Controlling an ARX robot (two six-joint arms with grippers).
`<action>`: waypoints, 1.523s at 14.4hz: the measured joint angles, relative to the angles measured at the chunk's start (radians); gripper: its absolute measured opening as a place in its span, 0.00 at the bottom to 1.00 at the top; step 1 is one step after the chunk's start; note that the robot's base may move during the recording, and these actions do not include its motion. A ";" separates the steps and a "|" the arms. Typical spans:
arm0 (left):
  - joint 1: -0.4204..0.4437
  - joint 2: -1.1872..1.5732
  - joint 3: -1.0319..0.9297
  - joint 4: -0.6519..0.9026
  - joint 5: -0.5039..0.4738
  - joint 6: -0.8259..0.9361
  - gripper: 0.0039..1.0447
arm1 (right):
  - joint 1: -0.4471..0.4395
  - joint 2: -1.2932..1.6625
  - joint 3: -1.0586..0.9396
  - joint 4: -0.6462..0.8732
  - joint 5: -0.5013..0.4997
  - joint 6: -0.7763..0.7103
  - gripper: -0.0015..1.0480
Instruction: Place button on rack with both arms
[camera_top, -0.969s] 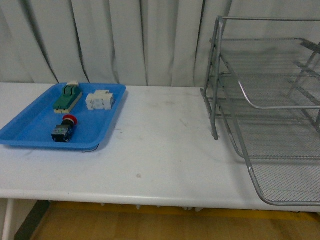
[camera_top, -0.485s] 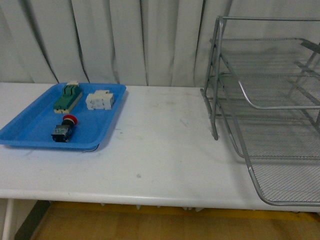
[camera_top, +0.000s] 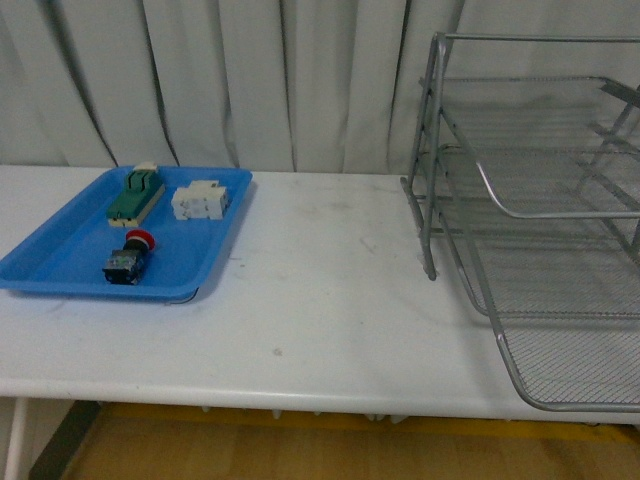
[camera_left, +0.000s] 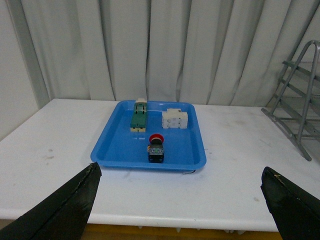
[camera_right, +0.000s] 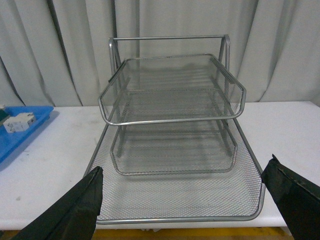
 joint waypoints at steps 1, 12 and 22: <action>0.000 0.000 0.000 0.000 0.000 0.000 0.94 | 0.000 0.000 0.000 0.000 0.000 0.000 0.94; 0.051 1.020 0.356 0.447 -0.017 -0.267 0.94 | 0.000 0.000 0.000 0.000 0.000 -0.001 0.94; 0.009 2.144 1.242 0.147 0.021 -0.033 0.94 | 0.000 0.000 0.000 0.000 0.000 -0.001 0.94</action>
